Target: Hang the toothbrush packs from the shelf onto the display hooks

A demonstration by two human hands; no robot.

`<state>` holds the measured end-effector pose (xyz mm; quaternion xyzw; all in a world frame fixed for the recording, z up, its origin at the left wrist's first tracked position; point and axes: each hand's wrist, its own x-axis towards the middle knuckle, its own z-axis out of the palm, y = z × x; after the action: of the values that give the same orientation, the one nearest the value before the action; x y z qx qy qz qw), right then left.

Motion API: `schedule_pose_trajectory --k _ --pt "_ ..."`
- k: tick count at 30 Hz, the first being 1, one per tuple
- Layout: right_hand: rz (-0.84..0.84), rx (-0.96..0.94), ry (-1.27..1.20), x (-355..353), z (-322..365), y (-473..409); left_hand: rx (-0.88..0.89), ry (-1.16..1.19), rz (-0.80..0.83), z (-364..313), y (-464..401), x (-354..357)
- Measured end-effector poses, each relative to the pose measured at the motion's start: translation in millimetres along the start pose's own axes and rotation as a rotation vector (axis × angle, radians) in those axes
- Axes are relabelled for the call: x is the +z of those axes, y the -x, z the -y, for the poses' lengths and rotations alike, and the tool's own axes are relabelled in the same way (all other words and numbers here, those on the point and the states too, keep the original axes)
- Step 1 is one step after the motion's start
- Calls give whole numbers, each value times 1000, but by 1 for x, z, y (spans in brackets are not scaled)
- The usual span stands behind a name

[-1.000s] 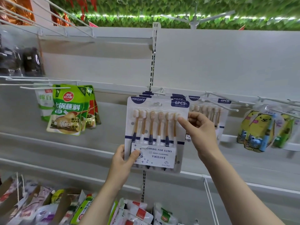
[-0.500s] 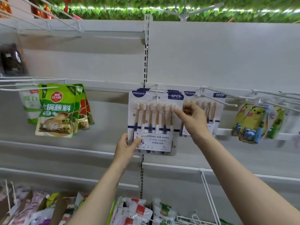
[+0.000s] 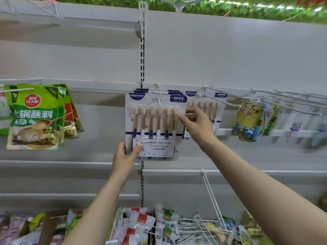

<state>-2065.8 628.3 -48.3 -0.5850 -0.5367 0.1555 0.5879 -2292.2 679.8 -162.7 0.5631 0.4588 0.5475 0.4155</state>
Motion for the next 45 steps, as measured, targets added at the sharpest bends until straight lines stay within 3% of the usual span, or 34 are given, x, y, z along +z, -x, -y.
schedule_pose_trajectory --k 4,9,11,14,18,21,30,45 --pt "52 90 166 -22 -20 21 -197 -59 -99 27 29 15" --pt "182 253 556 -94 -62 54 -346 -420 93 36 75 52" --pt "280 210 766 -131 -71 68 -272 -578 170 15 92 77" --pt "393 68 1024 -189 -69 85 -29 -793 289 -36 122 123" --pt "370 -92 1180 -277 -50 108 262 -961 347 -118 166 194" --pt "318 -113 1218 -348 -40 130 386 -991 366 -163 204 244" --pt "189 -53 1190 -542 -51 218 537 -959 550 -220 346 389" --pt "-79 418 1268 -838 -150 343 805 -808 1031 -217 505 686"
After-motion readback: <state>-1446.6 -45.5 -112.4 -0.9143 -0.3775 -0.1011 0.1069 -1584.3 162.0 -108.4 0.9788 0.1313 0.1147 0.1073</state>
